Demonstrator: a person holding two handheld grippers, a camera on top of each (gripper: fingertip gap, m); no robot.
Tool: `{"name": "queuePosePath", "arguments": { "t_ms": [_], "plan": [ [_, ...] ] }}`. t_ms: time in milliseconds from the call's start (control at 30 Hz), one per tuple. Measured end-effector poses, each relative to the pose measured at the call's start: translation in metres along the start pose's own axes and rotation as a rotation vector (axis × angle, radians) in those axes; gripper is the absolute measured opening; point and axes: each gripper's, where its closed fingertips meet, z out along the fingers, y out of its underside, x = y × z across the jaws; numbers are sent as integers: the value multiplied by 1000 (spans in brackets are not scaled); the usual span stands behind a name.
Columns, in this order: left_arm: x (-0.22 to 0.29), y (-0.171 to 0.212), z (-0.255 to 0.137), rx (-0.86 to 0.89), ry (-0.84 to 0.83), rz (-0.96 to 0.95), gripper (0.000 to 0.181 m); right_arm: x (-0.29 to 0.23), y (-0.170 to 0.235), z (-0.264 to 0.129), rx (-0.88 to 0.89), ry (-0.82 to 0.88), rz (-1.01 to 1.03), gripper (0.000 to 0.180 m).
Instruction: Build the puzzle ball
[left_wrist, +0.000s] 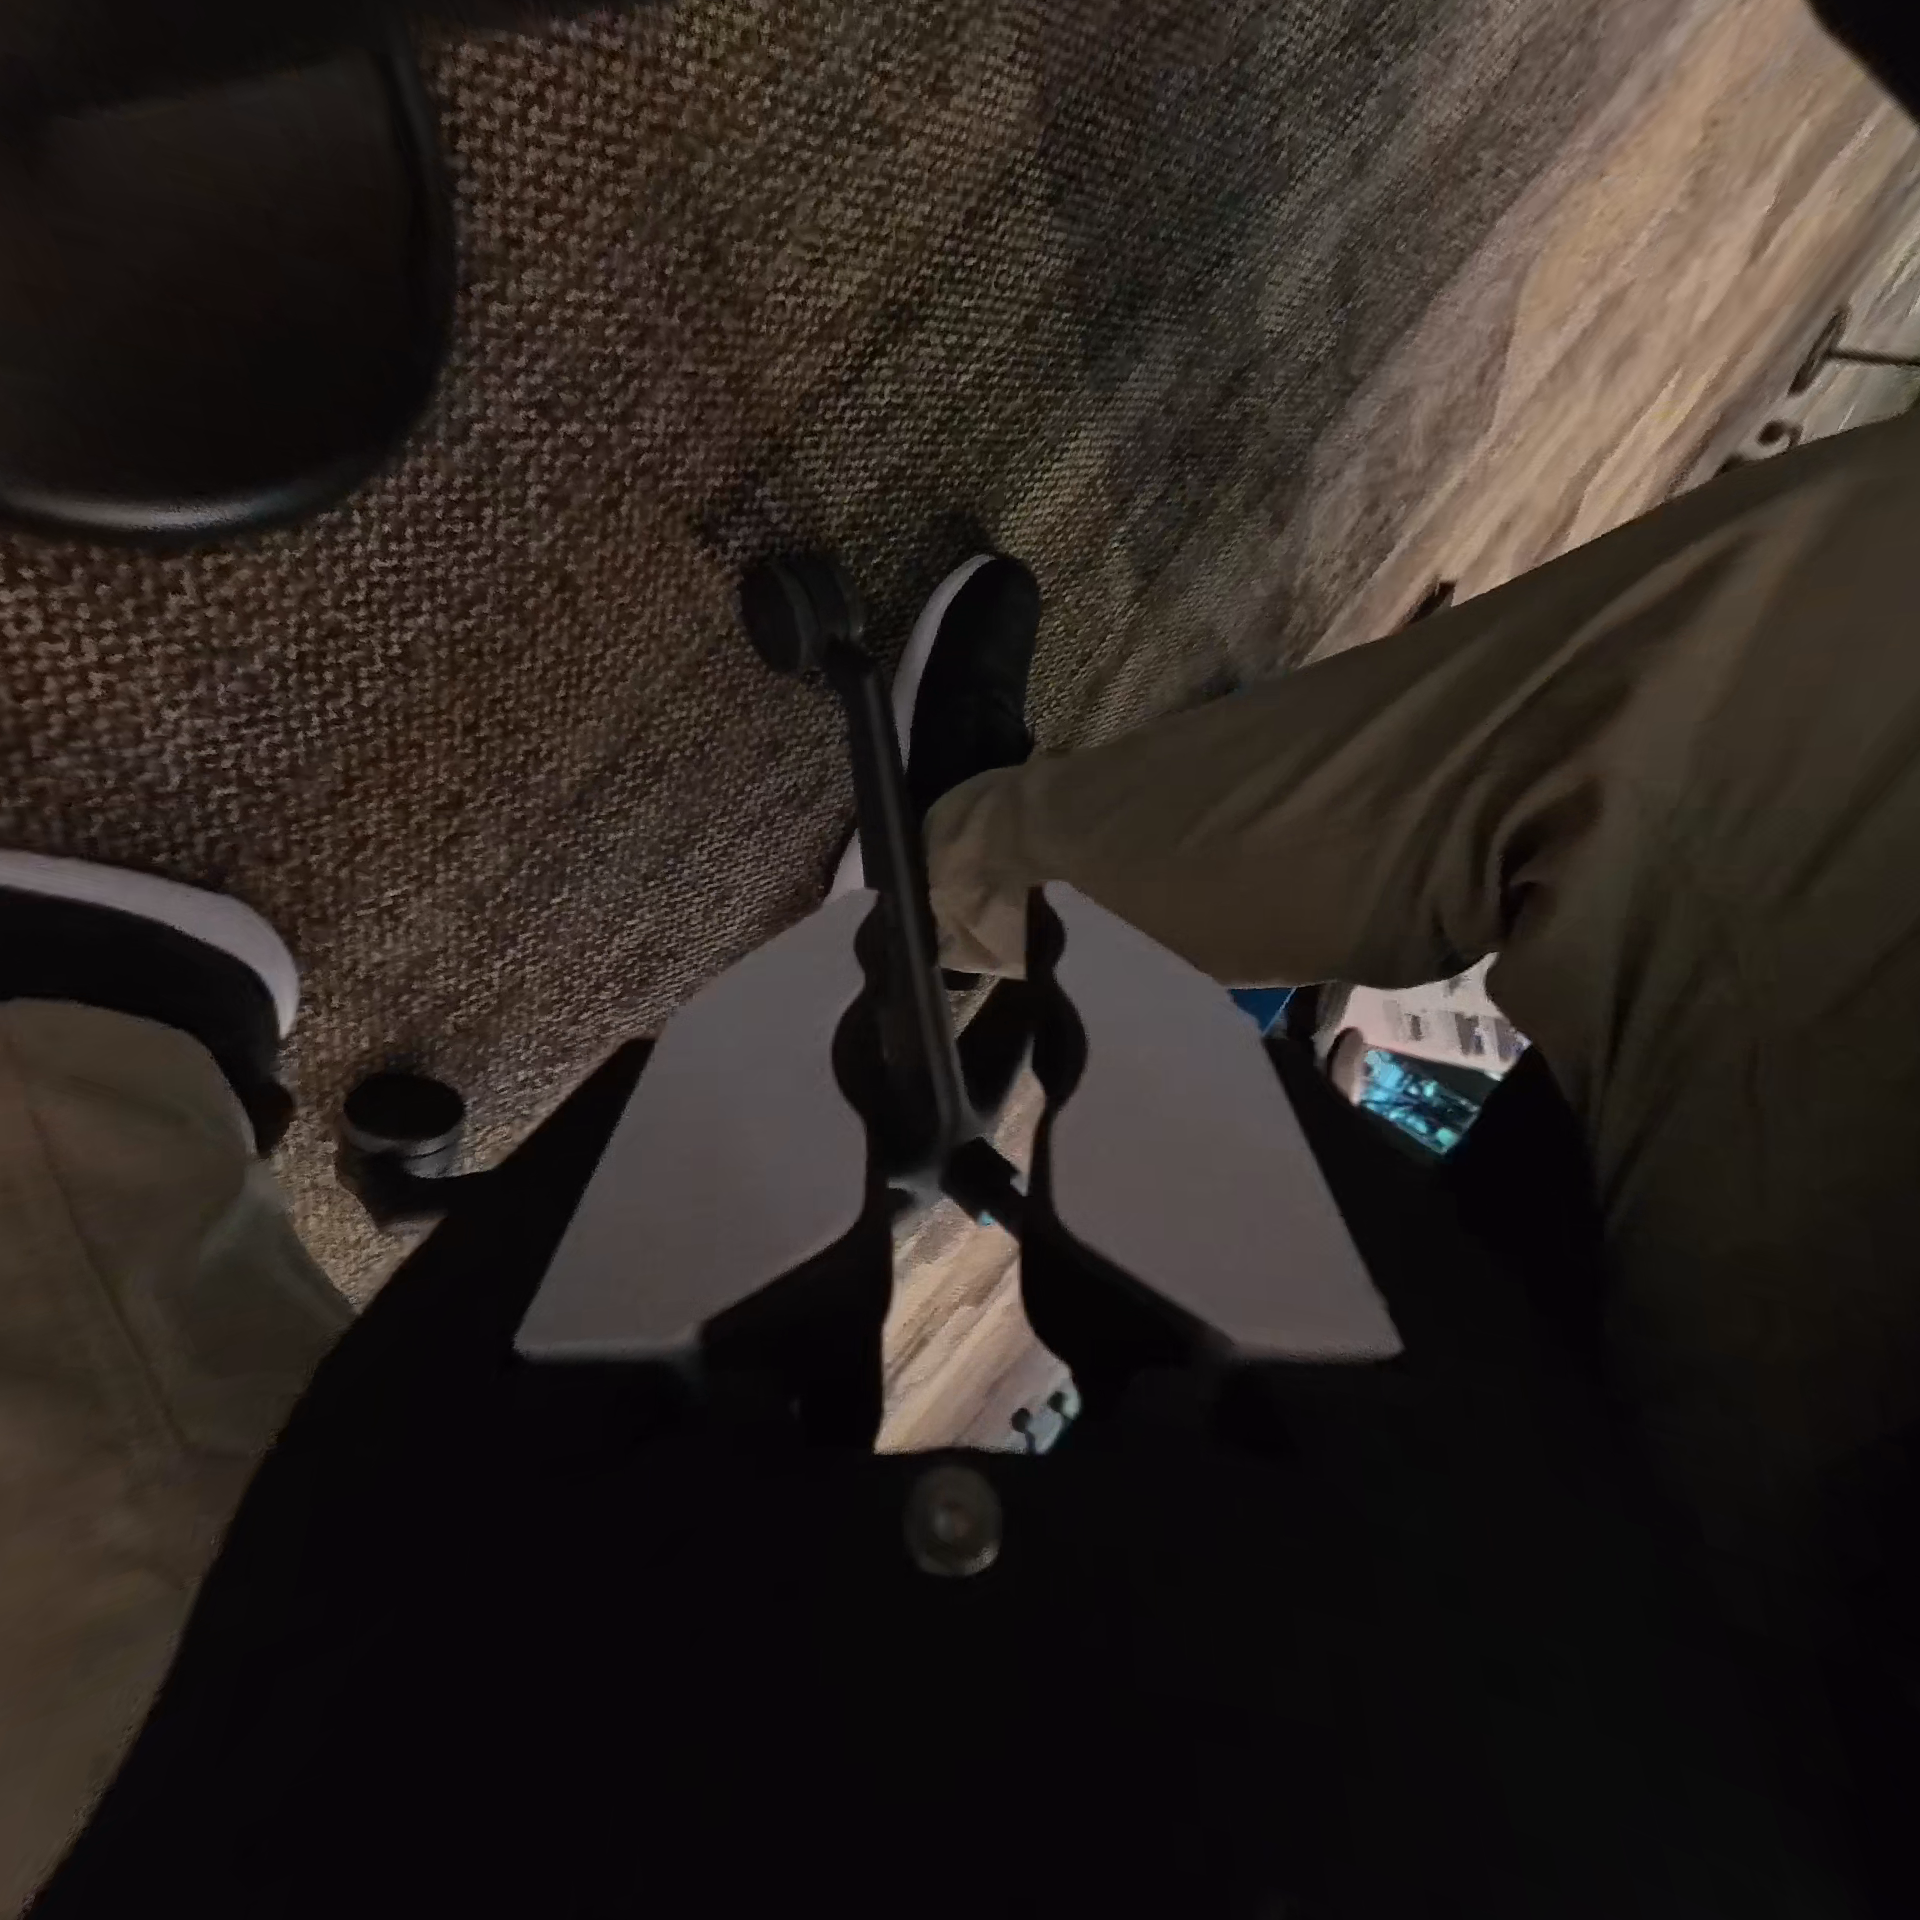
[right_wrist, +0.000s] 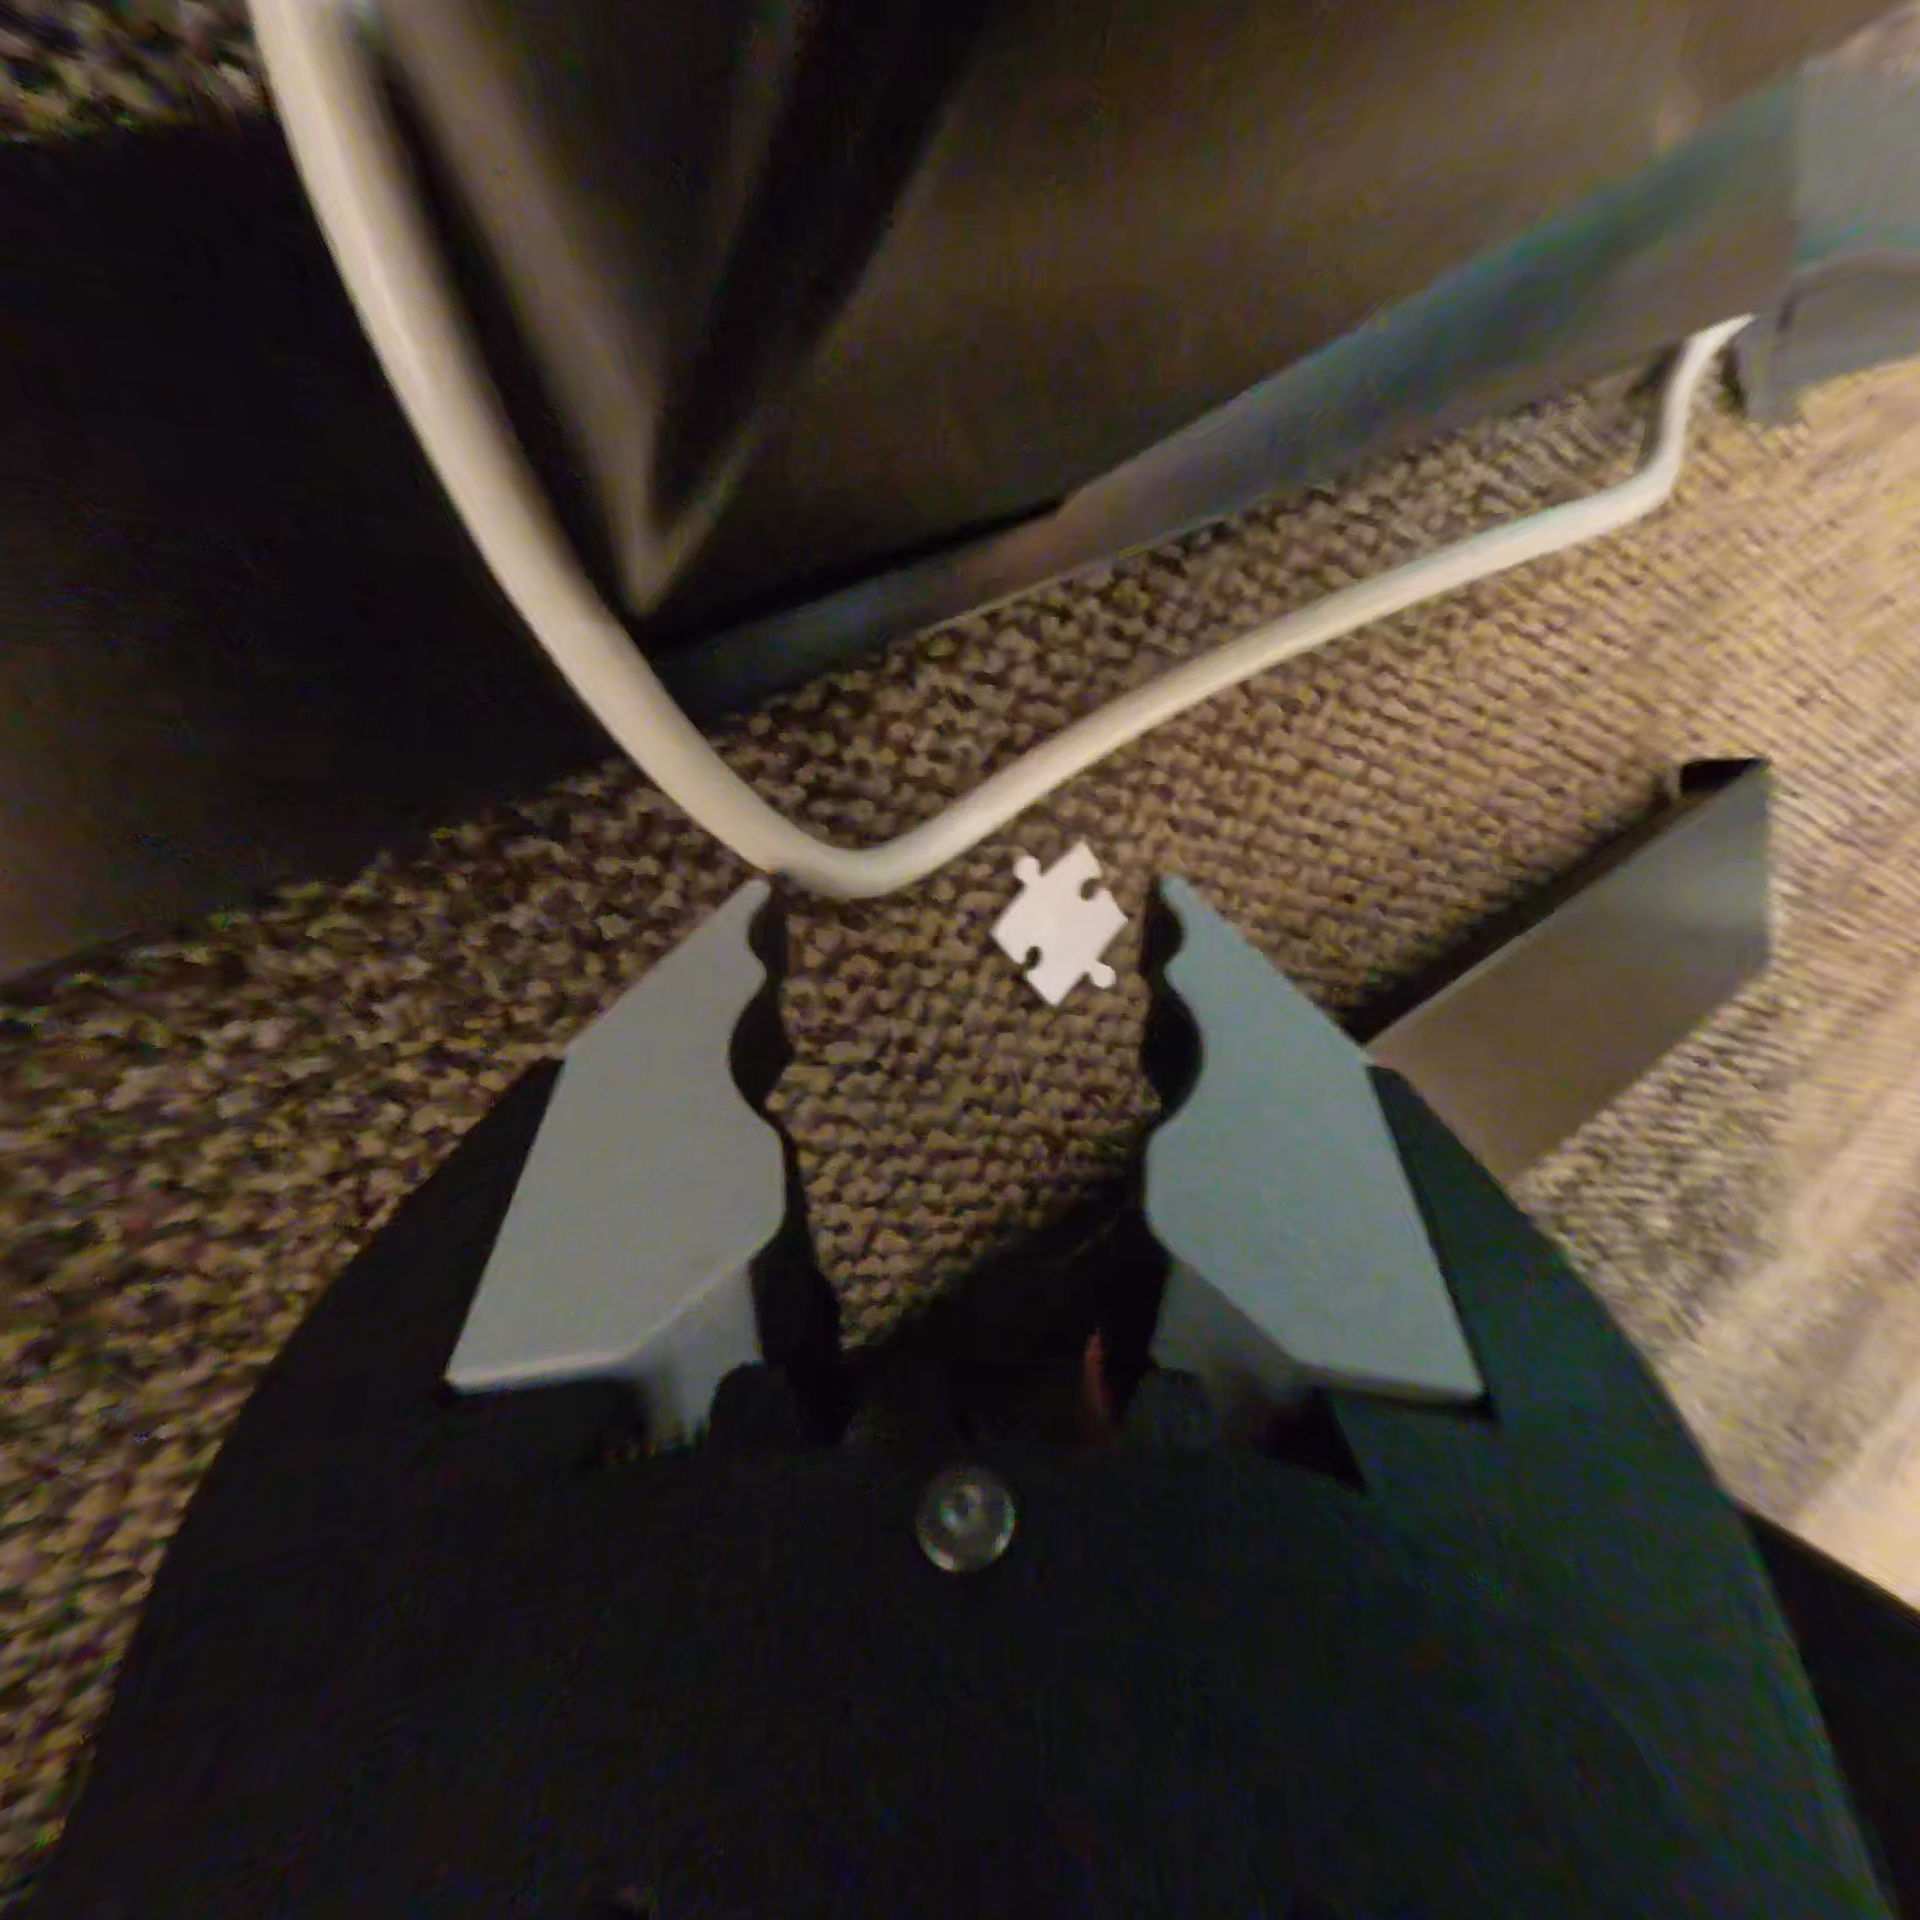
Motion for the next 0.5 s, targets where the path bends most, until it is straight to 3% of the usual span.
{"name": "queuePosePath", "arguments": {
  "t_ms": [100,167,200,267,300,500],
  "plan": [
    [16,-8,-5,37,61,-29,23,-8,-3,1,19,-50,3,52],
    [23,-17,-6,63,83,-31,21,-21,-11,4,69,-131,12,79],
    [26,-21,-5,73,96,-37,21,-27,-10,6,76,-178,31,80],
    [34,-27,-6,88,121,-42,21,-38,-2,9,26,-331,241,63],
    [36,-28,-7,89,115,-33,21,-41,-1,9,-4,-374,311,63],
    [48,-32,-15,118,138,-32,21,-47,3,7,-71,-373,336,67]
  ]
}}
